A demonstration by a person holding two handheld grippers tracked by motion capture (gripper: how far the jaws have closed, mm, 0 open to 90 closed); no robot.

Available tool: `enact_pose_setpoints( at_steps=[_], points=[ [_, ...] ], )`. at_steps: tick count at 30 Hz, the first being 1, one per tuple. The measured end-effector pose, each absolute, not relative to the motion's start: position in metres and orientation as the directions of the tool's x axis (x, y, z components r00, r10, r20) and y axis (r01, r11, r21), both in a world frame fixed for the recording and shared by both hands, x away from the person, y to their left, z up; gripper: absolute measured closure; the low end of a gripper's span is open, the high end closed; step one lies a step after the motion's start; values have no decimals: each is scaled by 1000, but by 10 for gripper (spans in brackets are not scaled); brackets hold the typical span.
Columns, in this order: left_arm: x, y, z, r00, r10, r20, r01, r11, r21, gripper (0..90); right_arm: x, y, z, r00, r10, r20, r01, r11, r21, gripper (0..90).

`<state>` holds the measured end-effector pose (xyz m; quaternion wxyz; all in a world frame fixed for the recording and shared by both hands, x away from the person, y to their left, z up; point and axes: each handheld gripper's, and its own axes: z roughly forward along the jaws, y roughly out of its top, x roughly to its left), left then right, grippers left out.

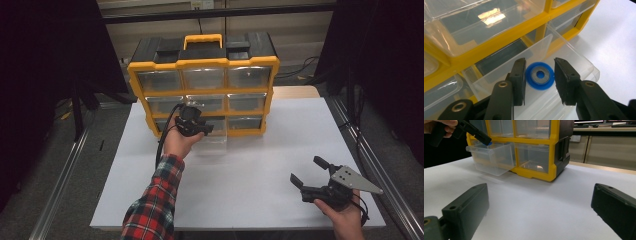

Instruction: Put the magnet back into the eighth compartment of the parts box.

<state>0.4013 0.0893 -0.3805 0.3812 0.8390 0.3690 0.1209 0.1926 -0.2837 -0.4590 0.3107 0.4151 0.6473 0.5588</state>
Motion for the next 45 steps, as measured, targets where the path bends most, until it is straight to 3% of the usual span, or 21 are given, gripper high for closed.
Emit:
enact_pose_setpoints(
  at_steps=[19,45],
  points=[
    [400,93,-381,694,715,-82,526,-426,736,612,192,-284,-459,-458,887,60,190,32,981,10],
    [377,97,-378,737,670,-85,475,-425,770,724,192,-283,-459,-459,886,59,189,33,981,10]
  ],
)
